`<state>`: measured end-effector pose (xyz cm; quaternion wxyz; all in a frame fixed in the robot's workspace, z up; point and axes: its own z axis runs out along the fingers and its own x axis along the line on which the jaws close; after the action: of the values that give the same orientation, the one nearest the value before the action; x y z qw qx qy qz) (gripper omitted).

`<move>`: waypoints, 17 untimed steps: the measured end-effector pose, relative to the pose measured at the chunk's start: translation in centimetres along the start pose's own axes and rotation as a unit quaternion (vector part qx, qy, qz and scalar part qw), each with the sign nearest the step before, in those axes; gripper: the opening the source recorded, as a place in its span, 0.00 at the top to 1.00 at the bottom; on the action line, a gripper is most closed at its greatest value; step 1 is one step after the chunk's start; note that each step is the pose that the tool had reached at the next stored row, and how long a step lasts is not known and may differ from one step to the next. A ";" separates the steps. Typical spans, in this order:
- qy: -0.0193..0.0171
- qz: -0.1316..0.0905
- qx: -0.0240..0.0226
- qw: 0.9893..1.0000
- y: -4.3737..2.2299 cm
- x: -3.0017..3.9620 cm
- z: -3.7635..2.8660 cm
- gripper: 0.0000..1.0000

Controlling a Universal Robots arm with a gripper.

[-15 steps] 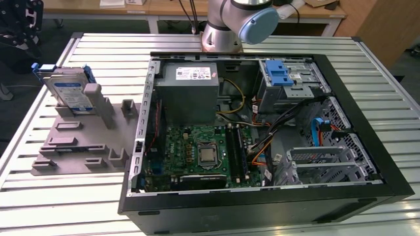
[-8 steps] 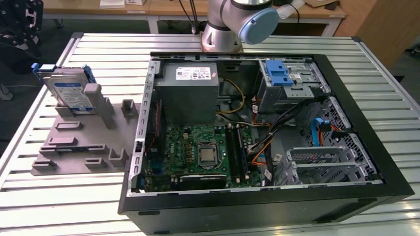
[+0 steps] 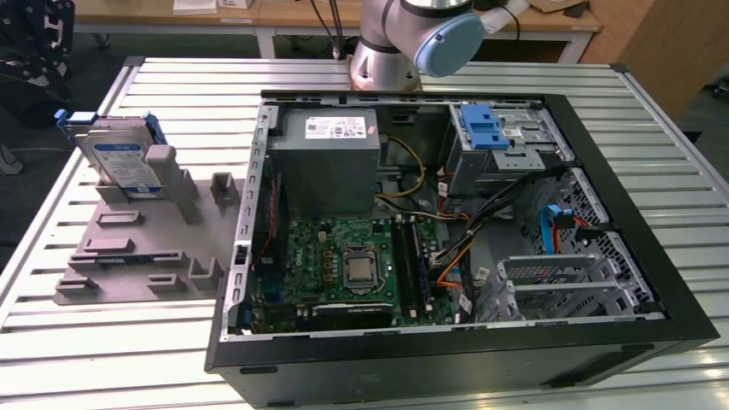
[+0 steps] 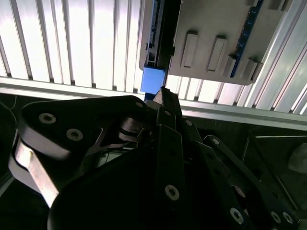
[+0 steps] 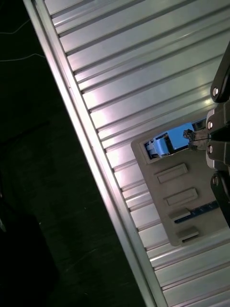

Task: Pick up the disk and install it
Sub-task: 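Pick up the disk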

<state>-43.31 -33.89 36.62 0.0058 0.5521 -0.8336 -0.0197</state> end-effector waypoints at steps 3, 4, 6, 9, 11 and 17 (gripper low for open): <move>0.000 -0.006 0.000 1.000 0.00 0.00 0.00 0.89; 0.000 -0.007 0.000 1.000 0.00 0.00 0.00 0.89; 0.000 -0.010 0.000 1.000 0.00 0.00 0.00 0.89; 0.000 -0.013 0.000 1.000 0.00 0.00 0.00 0.89; 0.001 -0.014 0.000 1.000 0.00 0.00 0.00 0.89; 0.001 -0.019 0.000 1.000 0.00 0.00 0.00 0.89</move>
<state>-43.31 -33.89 36.61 0.0062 0.5677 -0.8230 -0.0195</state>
